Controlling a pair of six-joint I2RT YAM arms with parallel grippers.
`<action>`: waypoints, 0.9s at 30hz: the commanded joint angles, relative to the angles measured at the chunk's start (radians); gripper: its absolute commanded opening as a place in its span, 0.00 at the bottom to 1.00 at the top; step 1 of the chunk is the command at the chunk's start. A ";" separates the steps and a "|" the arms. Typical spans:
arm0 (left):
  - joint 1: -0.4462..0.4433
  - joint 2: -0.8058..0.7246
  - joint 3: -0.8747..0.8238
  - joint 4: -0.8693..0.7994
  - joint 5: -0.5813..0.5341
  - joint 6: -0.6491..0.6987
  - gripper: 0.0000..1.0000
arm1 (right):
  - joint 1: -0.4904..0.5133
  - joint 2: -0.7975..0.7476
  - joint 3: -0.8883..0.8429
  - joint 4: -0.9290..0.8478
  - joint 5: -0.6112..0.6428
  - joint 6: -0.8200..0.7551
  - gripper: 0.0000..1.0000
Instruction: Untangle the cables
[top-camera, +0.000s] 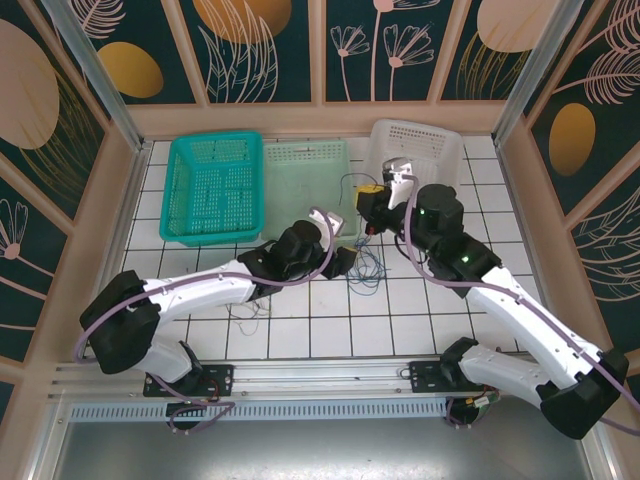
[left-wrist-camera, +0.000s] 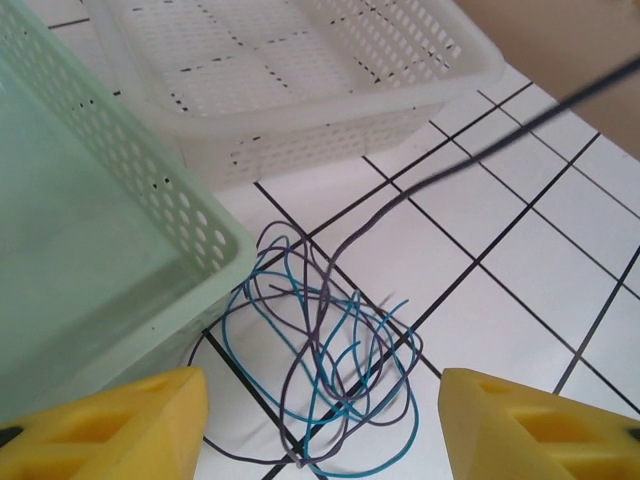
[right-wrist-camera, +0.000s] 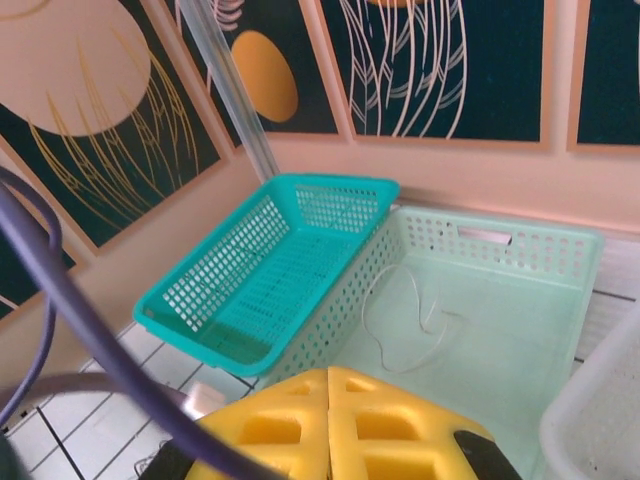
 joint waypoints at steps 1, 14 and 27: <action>-0.005 0.024 -0.008 0.039 0.012 0.003 0.62 | -0.008 -0.040 0.070 -0.018 -0.011 0.009 0.00; -0.004 0.070 0.001 0.136 0.097 0.009 0.61 | -0.007 -0.054 0.206 -0.020 -0.059 0.012 0.00; -0.005 0.014 0.009 0.269 0.104 0.057 0.62 | -0.008 -0.051 0.213 0.022 -0.116 0.082 0.00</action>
